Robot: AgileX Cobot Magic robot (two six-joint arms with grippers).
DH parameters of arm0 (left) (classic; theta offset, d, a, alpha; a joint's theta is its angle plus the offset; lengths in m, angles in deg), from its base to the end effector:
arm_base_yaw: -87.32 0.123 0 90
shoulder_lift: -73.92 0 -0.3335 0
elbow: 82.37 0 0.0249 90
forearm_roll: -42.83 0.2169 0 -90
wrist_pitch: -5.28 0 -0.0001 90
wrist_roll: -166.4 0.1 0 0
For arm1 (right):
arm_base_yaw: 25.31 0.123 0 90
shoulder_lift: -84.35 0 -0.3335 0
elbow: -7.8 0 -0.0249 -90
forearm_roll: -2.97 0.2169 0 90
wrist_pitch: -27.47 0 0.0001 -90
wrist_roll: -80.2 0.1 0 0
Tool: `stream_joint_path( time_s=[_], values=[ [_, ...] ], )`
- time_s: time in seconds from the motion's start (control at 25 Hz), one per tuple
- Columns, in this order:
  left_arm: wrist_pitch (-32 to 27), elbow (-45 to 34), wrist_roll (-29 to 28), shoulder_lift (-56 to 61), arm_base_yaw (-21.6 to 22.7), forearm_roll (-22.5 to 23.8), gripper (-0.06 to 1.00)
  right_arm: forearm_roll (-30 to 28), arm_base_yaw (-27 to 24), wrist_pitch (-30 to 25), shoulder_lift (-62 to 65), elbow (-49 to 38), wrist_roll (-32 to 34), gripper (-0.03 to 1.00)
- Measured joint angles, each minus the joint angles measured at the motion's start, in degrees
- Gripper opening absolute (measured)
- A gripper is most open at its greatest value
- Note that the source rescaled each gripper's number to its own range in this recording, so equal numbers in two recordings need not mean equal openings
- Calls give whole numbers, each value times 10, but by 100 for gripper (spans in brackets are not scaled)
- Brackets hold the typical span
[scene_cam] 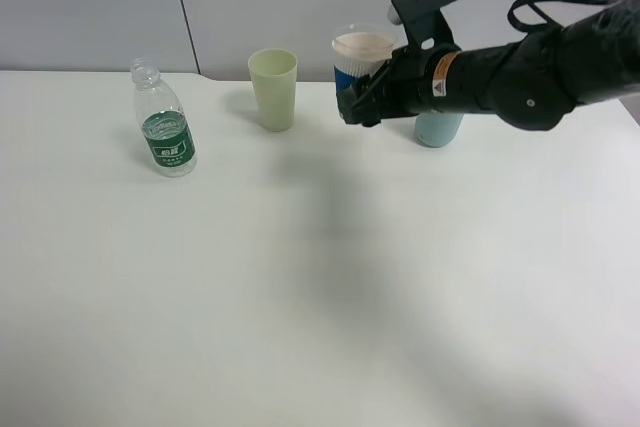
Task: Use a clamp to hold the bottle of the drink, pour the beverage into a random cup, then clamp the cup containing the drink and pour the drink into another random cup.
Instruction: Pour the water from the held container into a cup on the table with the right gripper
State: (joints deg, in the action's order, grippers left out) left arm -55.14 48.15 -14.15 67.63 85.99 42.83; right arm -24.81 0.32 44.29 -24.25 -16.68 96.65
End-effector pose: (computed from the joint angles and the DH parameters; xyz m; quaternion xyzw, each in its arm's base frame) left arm -0.0765 0.0018 0.2579 0.0058 0.8489 -0.0087 0.5284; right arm 0.3270 0.1718 0.2624 -0.2971 0.8032 0.1258 0.5008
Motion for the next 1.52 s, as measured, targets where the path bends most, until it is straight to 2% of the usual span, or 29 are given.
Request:
stream_joint_path(
  time_s=[0.28, 0.44, 0.92, 1.52],
  values=[
    [0, 0, 0, 0, 0, 0, 100, -129, -6, -92, -10, 114, 89, 2],
    [0, 0, 0, 0, 0, 0, 100, -179, -6, -149, -37, 173, 128, 2],
    [0, 0, 0, 0, 0, 0, 100, -233, 4, -225, -113, 280, 138, 2],
    [0, 0, 0, 0, 0, 0, 100, -268, 38, -254, -188, 376, 137, 2]
  ],
)
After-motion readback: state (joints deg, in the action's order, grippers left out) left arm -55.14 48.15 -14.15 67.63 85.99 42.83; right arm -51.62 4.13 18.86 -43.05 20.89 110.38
